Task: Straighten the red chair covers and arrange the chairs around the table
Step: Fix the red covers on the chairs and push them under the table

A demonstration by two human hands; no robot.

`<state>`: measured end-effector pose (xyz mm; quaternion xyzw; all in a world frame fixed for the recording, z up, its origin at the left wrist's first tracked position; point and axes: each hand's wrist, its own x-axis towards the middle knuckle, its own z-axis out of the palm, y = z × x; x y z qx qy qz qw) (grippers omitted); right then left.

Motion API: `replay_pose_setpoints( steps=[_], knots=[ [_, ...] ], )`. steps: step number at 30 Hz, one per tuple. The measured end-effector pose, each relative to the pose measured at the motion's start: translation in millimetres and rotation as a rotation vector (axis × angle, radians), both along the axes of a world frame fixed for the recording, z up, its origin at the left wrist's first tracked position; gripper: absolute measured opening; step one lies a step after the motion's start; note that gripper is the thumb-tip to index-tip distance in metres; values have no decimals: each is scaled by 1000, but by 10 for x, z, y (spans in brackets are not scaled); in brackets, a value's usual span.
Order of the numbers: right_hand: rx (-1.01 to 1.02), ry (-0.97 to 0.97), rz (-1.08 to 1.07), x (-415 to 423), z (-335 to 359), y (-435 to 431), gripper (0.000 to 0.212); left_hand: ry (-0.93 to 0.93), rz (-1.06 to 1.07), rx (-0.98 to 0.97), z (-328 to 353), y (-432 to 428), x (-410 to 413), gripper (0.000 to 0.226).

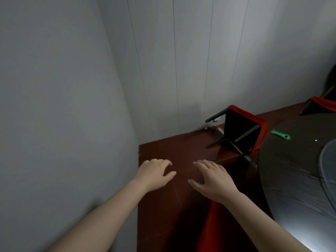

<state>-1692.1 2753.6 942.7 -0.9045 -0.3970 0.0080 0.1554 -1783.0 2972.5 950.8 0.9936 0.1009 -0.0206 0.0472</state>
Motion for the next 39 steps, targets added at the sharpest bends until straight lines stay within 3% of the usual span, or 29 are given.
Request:
replay_pose_setpoints(
  steps=[6,12,24,33,39],
  knots=[
    [-18,13,-78,466,-8,207,79,-25,-199,36,52,314,784,62],
    [-61,69,-333,1034,9,335,85,-41,-458,133,307,678,2040,66],
    [-129,59,-622,1623,287,761,84,-33,-757,67,393,936,3450,69],
    [-172,37,-611,2407,326,1012,84,-44,-739,-57,261,1194,4087,69],
    [-148,23,-525,3435,287,1530,85,-18,-660,-7,253,1823,4640,68]
  ],
)
